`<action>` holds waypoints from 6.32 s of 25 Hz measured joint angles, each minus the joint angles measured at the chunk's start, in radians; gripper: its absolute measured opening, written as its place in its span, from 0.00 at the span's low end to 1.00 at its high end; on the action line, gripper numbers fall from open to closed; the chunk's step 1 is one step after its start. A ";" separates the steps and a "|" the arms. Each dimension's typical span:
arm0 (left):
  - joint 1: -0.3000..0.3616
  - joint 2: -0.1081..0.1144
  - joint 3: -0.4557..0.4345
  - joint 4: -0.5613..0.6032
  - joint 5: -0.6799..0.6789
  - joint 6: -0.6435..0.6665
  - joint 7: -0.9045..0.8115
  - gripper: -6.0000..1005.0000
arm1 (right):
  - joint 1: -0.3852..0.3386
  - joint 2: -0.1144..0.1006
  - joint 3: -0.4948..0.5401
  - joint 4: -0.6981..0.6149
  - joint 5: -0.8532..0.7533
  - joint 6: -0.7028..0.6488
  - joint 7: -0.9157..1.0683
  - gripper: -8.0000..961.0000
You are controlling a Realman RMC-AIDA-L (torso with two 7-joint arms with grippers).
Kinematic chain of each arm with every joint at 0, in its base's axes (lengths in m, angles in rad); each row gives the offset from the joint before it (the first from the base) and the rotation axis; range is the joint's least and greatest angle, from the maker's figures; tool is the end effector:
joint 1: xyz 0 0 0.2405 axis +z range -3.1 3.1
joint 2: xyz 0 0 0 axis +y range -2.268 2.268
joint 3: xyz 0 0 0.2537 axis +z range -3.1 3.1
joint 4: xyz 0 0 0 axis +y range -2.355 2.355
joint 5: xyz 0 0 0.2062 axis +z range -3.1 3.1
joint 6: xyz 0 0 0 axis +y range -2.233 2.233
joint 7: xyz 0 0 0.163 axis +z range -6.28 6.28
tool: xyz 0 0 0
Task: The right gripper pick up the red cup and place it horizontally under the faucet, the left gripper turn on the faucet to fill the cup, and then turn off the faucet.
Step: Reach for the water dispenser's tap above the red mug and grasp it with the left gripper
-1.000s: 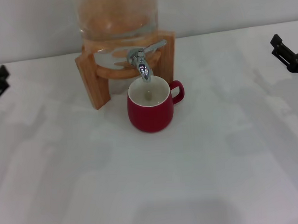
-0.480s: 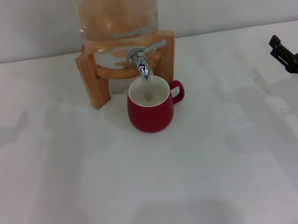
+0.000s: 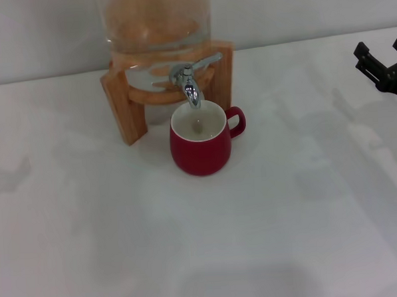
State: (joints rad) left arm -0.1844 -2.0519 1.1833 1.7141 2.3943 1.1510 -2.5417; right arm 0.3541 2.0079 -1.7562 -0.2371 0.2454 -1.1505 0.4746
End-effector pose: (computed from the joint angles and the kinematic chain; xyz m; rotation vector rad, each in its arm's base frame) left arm -0.2323 0.3510 0.1037 -2.0529 -0.9106 -0.1381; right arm 0.3392 0.3467 0.0333 -1.5498 0.6604 0.8676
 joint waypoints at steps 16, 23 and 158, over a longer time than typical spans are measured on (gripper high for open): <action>-0.128 -0.004 0.003 0.110 0.163 0.150 0.112 0.86 | 0.008 -0.001 0.000 -0.005 0.000 0.002 0.016 0.91; -0.162 -0.009 -0.001 0.070 0.111 0.147 0.205 0.86 | 0.008 -0.001 0.000 -0.005 0.000 0.002 0.016 0.91; -0.810 -0.024 -0.057 -0.717 -0.131 0.241 0.758 0.85 | 0.035 0.011 -0.167 -0.046 -0.001 -0.002 0.018 0.91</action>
State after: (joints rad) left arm -0.9948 -2.0754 1.1260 0.9971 2.2631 1.3925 -1.7841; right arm 0.3896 2.0188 -1.9229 -0.2829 0.2439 -1.1520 0.4923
